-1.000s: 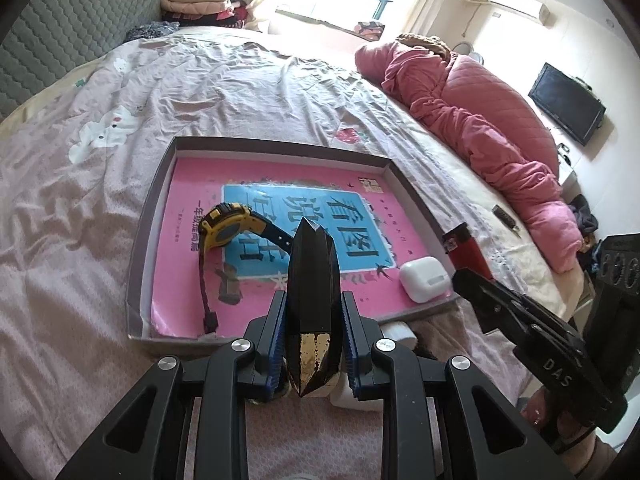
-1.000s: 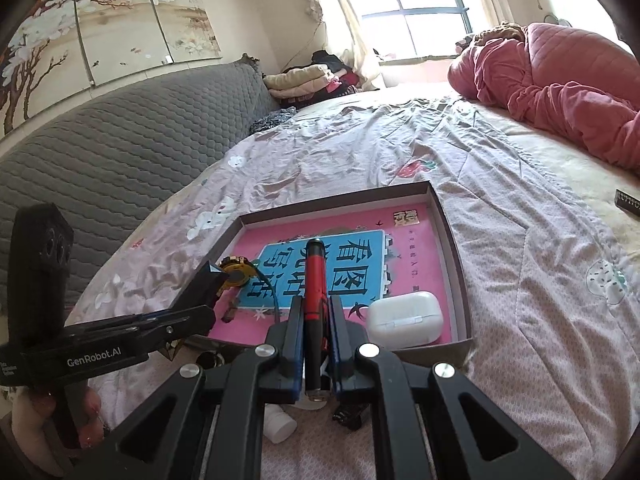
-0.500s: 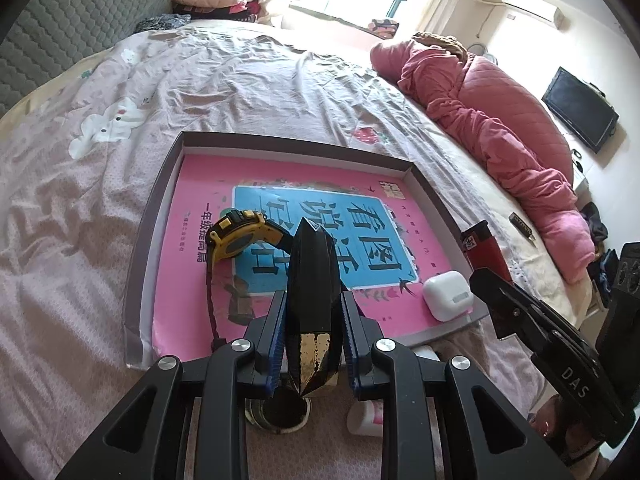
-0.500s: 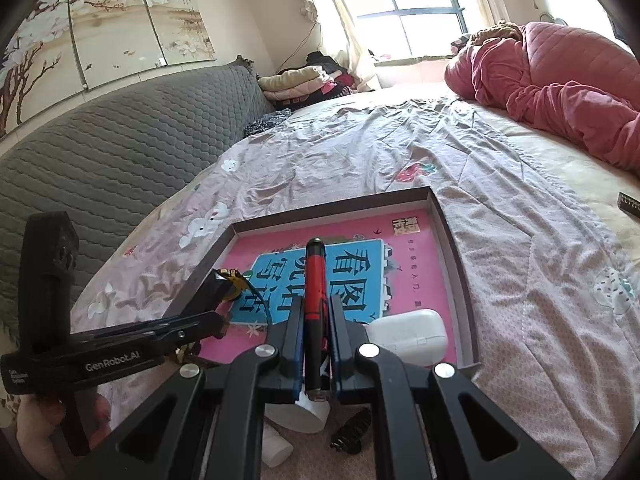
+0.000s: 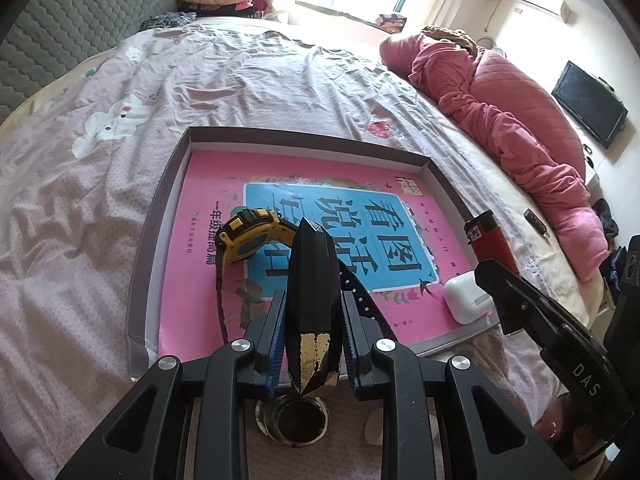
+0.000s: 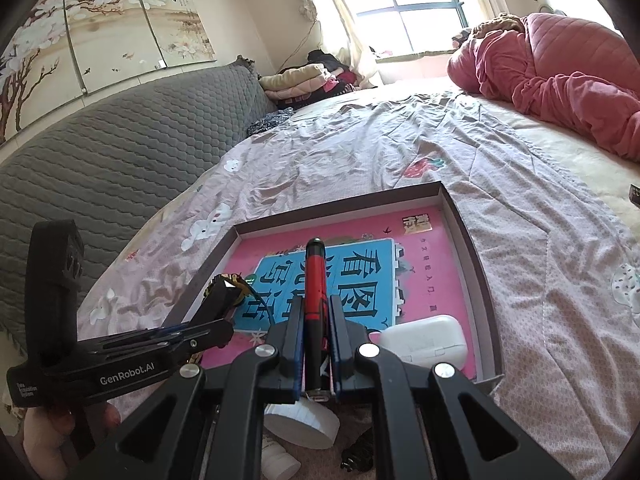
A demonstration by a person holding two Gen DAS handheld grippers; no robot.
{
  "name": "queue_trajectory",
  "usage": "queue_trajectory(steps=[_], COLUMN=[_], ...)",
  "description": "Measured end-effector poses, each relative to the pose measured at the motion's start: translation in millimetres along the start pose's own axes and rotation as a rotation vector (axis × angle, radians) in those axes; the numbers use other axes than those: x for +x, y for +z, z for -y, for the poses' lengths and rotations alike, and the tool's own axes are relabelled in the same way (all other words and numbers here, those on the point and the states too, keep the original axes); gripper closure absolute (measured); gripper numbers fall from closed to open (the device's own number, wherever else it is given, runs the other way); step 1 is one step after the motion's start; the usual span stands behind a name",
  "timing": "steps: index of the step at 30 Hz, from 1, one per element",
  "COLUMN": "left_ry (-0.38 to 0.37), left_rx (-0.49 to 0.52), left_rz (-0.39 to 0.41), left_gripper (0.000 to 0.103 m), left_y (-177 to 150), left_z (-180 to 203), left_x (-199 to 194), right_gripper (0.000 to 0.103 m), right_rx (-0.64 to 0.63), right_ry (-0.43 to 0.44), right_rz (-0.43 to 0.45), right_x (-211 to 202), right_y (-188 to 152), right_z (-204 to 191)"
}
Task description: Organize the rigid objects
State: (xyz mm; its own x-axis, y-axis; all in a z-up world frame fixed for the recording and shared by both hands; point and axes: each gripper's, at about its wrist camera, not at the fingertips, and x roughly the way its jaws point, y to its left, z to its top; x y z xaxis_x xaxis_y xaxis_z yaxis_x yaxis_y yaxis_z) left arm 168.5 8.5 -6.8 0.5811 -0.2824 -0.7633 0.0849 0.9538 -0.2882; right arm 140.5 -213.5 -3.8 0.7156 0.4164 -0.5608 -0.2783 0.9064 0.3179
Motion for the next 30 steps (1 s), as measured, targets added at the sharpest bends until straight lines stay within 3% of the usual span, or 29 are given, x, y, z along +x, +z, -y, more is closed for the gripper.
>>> queue_trajectory(steps=[17,30], left_ry=[0.010,0.038], left_rx=[0.009,0.010], left_rz=[-0.012,-0.027], left_gripper=[0.077,0.077], left_y=[1,1], left_z=[0,-3], left_x=[7,23], right_gripper=[0.092,0.092], right_rx=[-0.017,-0.062], right_ry=[-0.023,-0.061], right_rz=[0.009,-0.079], right_x=[5,34], right_y=[7,2], right_z=[0,-6])
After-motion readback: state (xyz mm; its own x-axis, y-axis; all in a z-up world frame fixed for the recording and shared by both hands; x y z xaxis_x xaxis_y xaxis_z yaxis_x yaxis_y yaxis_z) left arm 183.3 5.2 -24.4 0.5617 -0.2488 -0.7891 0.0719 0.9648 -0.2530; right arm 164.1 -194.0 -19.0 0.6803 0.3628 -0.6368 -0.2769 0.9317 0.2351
